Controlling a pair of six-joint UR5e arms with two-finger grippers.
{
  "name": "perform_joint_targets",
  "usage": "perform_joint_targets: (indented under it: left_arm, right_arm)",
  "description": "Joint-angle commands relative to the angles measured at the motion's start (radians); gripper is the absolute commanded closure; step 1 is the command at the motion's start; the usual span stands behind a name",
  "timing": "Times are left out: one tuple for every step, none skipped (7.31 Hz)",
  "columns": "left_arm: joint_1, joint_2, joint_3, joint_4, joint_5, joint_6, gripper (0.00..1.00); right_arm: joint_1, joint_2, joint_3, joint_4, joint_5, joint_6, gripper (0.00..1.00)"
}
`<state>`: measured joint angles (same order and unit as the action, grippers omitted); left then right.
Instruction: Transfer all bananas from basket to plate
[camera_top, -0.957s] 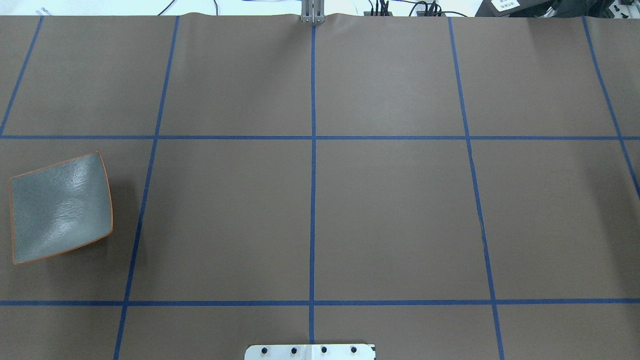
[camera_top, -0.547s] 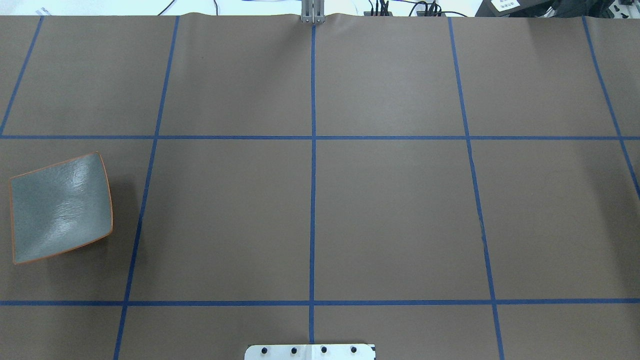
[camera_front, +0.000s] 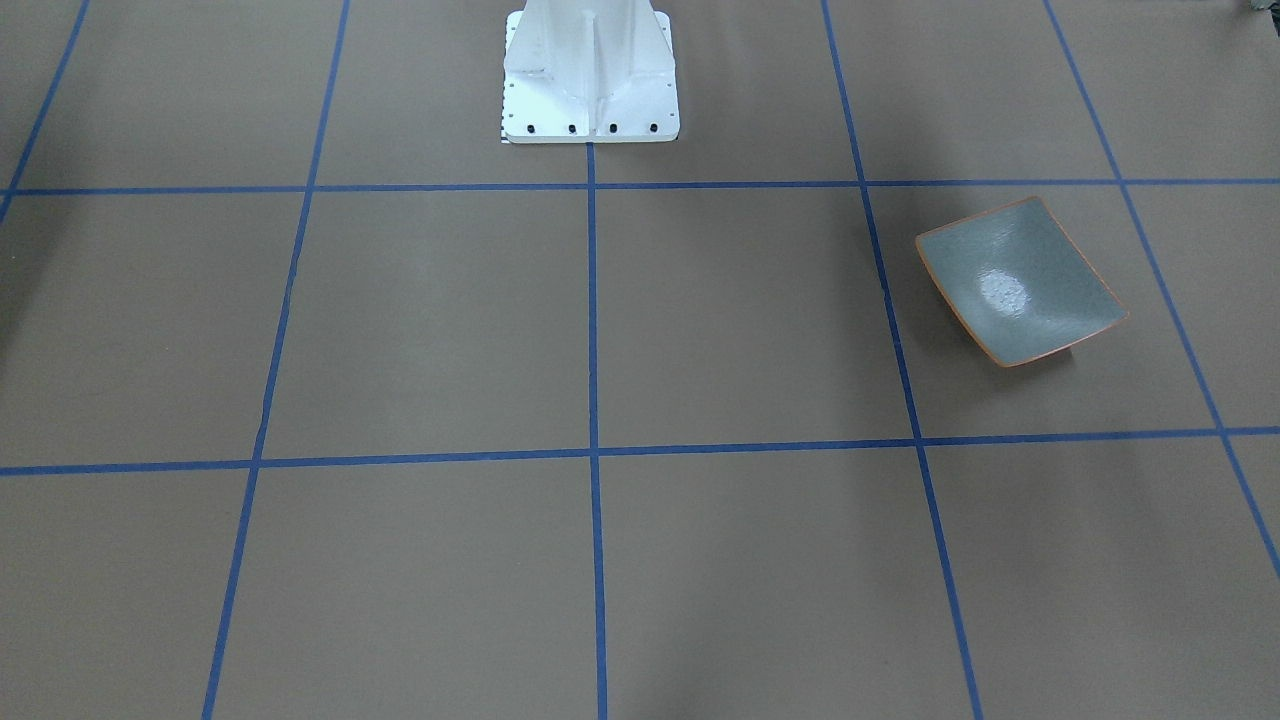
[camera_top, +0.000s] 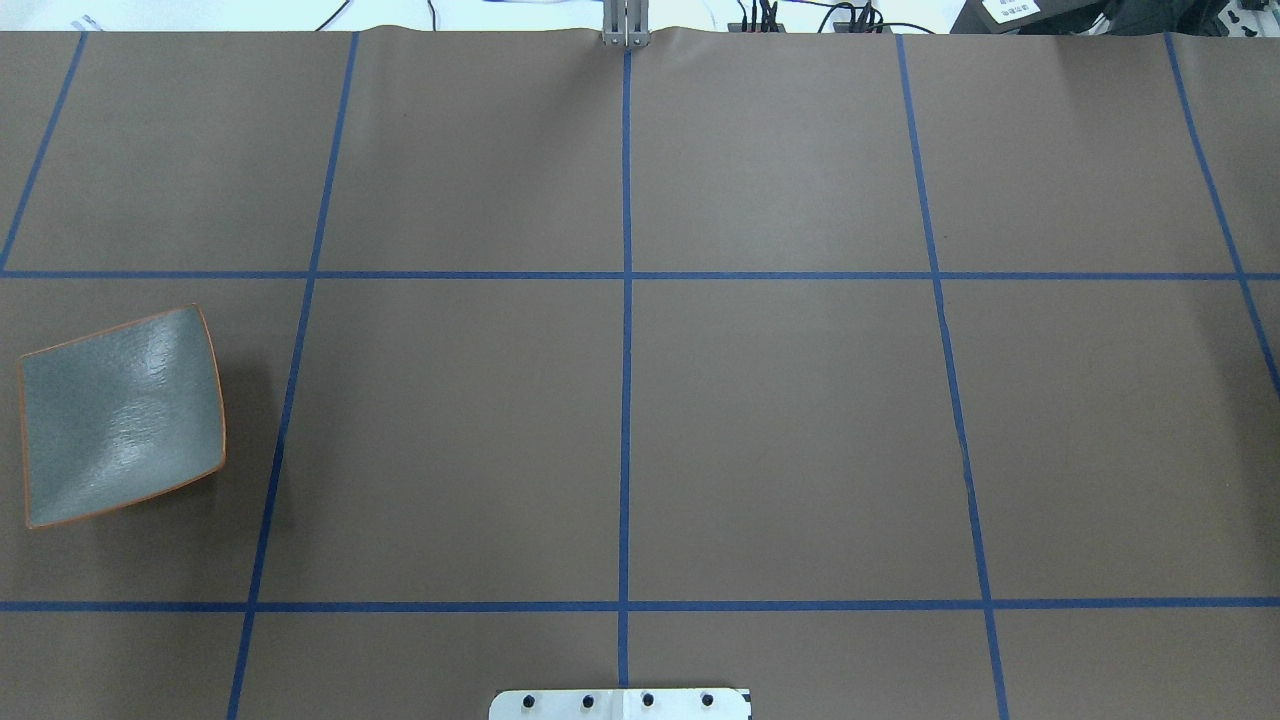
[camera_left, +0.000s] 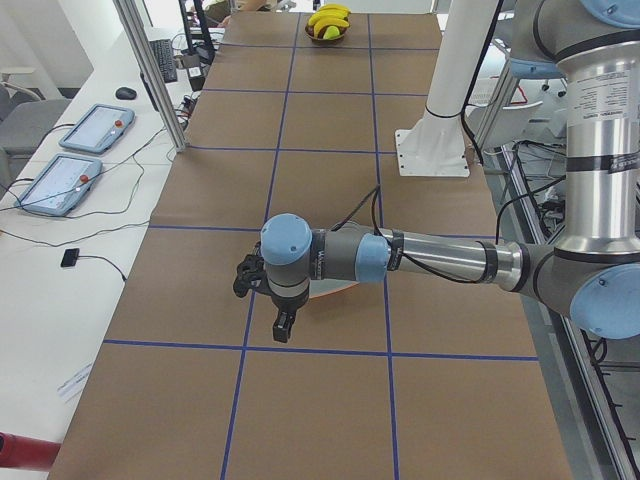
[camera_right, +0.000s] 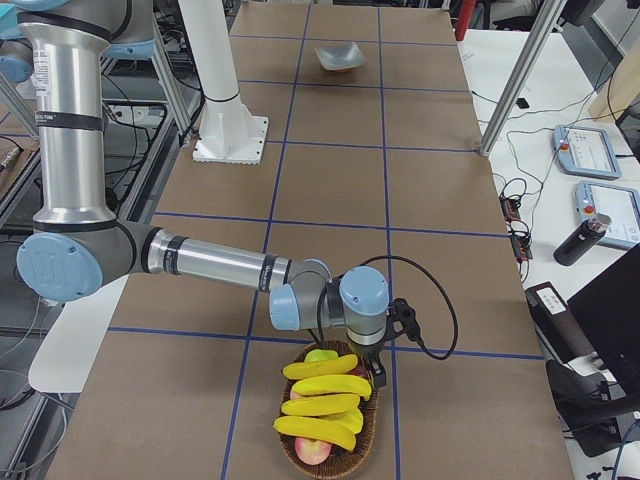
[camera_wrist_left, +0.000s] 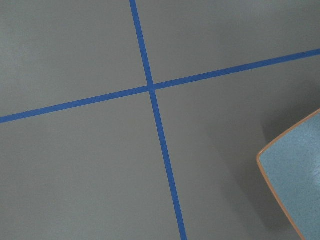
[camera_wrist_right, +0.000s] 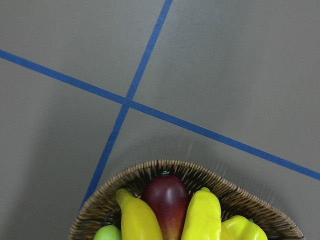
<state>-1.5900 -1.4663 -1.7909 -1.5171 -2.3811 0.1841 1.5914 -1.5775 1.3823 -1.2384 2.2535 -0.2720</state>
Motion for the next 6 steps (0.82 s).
perform_joint_targets:
  left_arm:
    - [0.001, 0.001, 0.004, 0.0, -0.001, 0.002, 0.0]
    - [0.001, 0.001, 0.004, 0.0, -0.001, 0.002, 0.0]
    - [0.001, 0.003, 0.004, 0.0, -0.001, 0.002, 0.0]
    - [-0.001, 0.003, 0.004, 0.0, -0.001, 0.002, 0.0]
    - [0.001, 0.003, 0.004, 0.0, -0.001, 0.002, 0.0]
    - [-0.001, 0.003, 0.005, 0.0, -0.001, 0.002, 0.0]
  right_arm:
    - [-0.005, 0.036, -0.11, 0.045, 0.001, 0.032, 0.0]
    - [-0.014, 0.036, -0.111, 0.045, 0.009, 0.078, 0.0]
    - [-0.024, 0.031, -0.12, 0.046, 0.012, 0.079, 0.0]
    - [-0.033, 0.022, -0.123, 0.046, 0.011, 0.077, 0.01]
    - [-0.04, 0.017, -0.13, 0.046, 0.011, 0.077, 0.02]
    - [-0.048, 0.016, -0.138, 0.046, 0.008, 0.076, 0.12]
